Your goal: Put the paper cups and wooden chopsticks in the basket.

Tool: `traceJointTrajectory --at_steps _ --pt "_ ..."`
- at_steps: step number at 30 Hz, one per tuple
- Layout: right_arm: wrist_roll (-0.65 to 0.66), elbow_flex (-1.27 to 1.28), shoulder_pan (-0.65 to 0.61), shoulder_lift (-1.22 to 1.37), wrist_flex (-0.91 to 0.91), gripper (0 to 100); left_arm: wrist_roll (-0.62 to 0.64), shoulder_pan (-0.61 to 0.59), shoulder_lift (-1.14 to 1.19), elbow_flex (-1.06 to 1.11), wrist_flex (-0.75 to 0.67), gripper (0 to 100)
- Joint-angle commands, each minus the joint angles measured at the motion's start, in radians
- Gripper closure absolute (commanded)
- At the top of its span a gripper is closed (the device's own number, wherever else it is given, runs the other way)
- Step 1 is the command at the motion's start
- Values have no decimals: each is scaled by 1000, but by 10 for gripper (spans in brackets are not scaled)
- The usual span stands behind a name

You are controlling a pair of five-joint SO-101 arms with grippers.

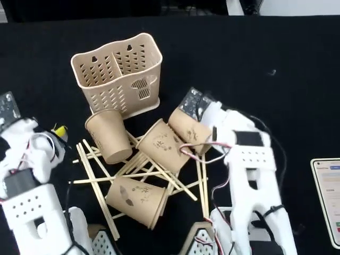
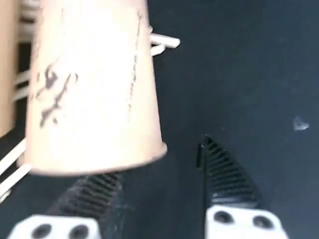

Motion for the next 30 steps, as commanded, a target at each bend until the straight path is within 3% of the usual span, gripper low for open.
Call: traceJointTrajectory --at_steps 1,6,11,19,24,30 --pt "12 67 -40 -39 -161 802 17 -7 -69 36 -35 722" --pt "2 13 -114 -61 -41 989 21 -7 -80 122 -112 722" --pt "-199 -131 -120 -179 141 989 26 -7 -80 232 -230 722" --pt "-502 -665 -144 -277 621 988 193 -10 -89 320 -325 722" --pt "-721 -1021 -235 -113 661 988 265 -10 -89 372 -382 722" --pt "-895 -1475 -348 197 666 988 269 -8 -89 407 -422 722"
